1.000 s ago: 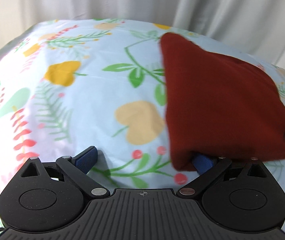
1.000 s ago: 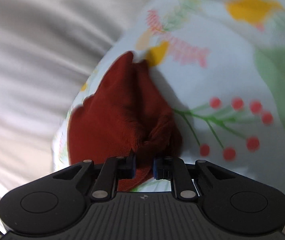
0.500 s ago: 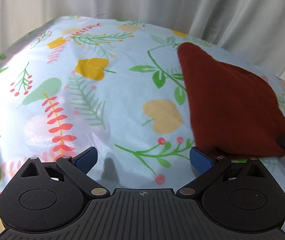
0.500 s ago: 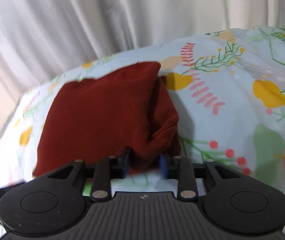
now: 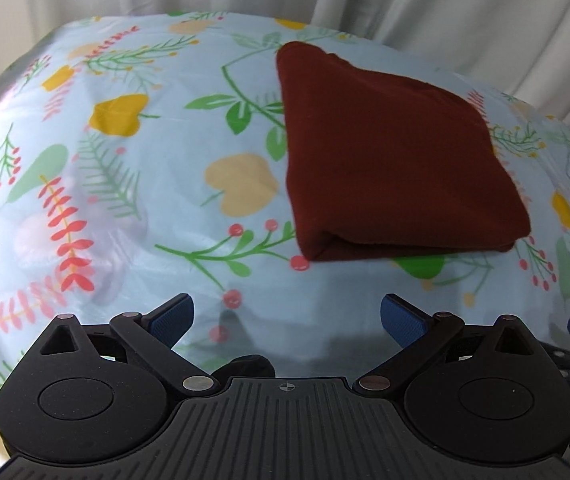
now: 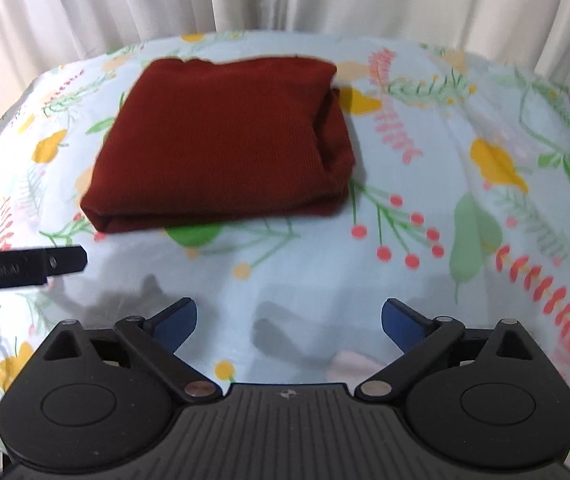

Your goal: Fold small clothes

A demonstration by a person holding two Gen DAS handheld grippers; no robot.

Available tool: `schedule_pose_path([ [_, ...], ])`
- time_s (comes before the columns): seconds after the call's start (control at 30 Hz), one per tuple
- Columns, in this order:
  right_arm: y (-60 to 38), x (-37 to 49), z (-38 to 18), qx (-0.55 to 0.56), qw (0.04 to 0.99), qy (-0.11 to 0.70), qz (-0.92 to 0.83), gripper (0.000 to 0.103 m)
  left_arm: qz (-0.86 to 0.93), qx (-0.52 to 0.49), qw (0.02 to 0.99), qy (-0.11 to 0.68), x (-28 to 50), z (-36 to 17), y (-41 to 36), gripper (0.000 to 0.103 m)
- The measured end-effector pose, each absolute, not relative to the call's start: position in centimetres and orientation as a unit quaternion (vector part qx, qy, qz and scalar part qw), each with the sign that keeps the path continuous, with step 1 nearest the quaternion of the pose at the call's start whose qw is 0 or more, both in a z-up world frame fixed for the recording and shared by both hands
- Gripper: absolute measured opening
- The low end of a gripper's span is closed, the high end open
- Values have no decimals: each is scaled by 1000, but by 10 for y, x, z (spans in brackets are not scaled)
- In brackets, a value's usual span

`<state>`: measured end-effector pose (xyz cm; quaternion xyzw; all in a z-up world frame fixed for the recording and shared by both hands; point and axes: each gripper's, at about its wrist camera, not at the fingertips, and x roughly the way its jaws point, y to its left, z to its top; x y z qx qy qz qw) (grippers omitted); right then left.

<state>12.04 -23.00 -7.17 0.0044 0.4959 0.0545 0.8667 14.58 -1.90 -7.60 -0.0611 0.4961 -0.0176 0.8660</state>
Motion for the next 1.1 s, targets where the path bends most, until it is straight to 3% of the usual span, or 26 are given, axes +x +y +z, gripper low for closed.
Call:
schedule_pose_path([
  [1.1, -212, 148, -51, -38, 864, 503, 10, 99, 13, -12, 864, 504, 149, -64, -41, 102],
])
